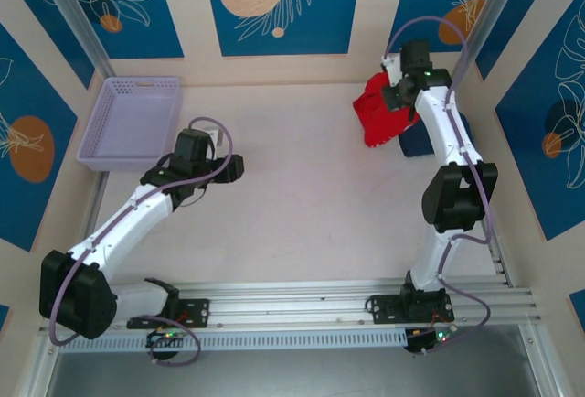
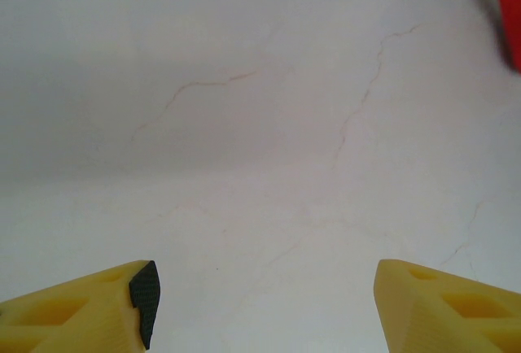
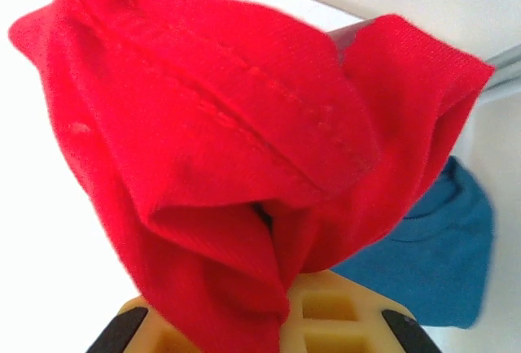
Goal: Fold the inside-out t-shirt
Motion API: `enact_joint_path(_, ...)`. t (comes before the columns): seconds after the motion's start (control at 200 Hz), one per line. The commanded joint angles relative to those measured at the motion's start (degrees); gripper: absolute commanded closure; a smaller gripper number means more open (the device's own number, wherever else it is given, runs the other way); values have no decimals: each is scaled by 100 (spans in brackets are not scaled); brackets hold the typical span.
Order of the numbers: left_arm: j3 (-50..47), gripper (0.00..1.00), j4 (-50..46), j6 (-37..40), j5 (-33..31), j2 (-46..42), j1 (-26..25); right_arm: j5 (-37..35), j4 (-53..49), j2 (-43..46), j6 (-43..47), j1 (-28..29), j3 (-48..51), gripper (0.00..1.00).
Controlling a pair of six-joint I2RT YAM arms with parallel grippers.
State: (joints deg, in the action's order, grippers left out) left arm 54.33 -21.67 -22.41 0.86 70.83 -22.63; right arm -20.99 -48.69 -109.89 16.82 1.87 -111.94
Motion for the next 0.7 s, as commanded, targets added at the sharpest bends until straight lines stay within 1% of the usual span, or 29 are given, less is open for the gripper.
enact_joint_path(0.0,-71,30,-106,-51,142,-81,-40,-233,-372,-224,557,-194,-415,100)
enact_joint_path(0.215,105,29,-178,-34,251,191,-66,-239,-501,-294,592,-532,-627,100)
enact_joint_path(0.505,473,29,-215,-44,388,739,-247,-473,-280,-279,547,-978,-617,100)
enact_joint_path(0.625,628,29,-215,-34,388,967,-346,-634,-168,-368,524,-1189,-660,100)
enact_joint_path(0.695,713,29,-215,-26,397,1124,-386,-873,-76,-523,552,-1295,-638,100)
